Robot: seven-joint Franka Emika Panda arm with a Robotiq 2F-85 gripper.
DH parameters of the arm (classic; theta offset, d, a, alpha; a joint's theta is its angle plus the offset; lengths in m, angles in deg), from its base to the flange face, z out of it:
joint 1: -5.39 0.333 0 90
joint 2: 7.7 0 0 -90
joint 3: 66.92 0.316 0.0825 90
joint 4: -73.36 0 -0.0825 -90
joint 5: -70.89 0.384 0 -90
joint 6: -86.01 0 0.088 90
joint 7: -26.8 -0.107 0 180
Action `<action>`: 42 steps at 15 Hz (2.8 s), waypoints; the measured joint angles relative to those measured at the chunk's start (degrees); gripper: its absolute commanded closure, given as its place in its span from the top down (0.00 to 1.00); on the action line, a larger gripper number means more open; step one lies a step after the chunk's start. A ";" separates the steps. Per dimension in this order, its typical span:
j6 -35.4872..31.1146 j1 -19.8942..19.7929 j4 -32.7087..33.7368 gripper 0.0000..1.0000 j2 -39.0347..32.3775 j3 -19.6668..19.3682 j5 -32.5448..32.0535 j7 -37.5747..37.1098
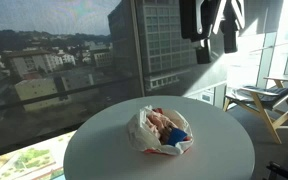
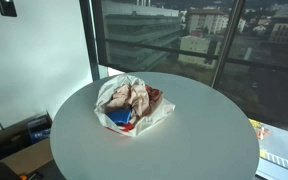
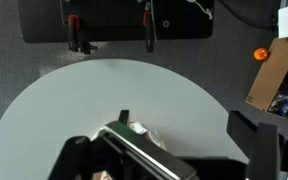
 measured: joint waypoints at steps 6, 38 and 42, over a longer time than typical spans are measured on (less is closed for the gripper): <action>-0.01 0.00 0.56 1.00 0.41 0.01 0.00 0.00; -40.36 -2.95 -8.22 1.00 -37.38 -8.09 -13.37 -5.94; -42.76 -2.31 -7.14 1.00 -39.81 -9.70 -20.16 -13.47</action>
